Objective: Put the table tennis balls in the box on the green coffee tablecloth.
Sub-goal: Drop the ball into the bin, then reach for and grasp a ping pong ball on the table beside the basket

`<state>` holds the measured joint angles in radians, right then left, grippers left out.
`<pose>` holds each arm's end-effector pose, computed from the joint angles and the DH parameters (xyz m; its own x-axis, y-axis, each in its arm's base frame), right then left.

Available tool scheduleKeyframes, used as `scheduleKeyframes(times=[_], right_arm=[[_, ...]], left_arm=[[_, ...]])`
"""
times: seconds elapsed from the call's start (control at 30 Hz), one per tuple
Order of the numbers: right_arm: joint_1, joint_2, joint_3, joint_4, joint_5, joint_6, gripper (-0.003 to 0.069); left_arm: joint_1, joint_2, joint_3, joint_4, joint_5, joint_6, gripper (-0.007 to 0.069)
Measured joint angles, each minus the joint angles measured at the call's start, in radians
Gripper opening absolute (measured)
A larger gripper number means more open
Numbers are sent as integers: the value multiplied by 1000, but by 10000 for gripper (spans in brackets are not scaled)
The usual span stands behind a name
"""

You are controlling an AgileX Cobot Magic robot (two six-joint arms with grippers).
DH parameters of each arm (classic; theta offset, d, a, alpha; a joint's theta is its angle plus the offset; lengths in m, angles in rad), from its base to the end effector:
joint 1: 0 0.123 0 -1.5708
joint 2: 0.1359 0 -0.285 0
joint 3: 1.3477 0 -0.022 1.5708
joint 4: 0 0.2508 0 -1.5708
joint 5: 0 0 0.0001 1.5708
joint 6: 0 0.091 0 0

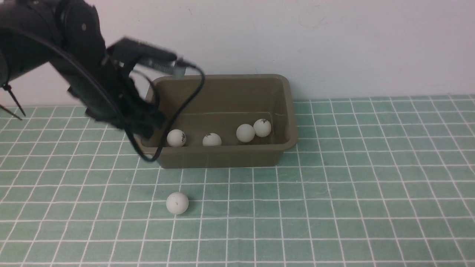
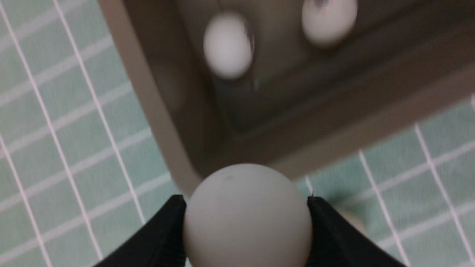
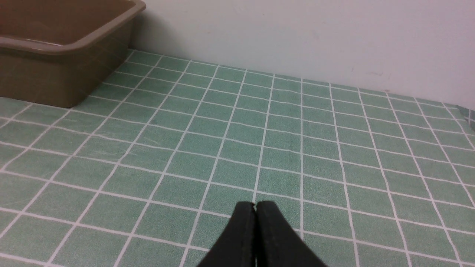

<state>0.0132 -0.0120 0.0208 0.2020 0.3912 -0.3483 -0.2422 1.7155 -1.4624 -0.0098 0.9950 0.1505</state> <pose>0.0519 0.0077 0.1724 -0.2831 -0.1638 -0.9450 -0.1333 0.9825 -0.1303 0.3552 -0.0885 0.2936 -0.8459 0.3580 -0.3954 0.3693 0.9280 0.0502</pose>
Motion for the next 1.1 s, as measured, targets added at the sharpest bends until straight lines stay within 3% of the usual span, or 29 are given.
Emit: scheduleKeyframes(times=[0.23,0.4,0.6,0.7,0.93,1.1], right_arm=[[0,0,0,0,0,0,-18],[0,0,0,0,0,0,-18],[0,0,0,0,0,0,-18],[0,0,0,0,0,0,-18],[0,0,0,0,0,0,-18],[0,0,0,0,0,0,-18]], left_arm=[[0,166,-69,-39,-277,117,353],[0,263,-97,-102,-322,198,364],[0,283,-109,-200,-322,327,470],[0,271,-149,-214,-251,337,489],[0,161,-276,-203,170,231,484],[0,139,-252,-165,231,121,433]])
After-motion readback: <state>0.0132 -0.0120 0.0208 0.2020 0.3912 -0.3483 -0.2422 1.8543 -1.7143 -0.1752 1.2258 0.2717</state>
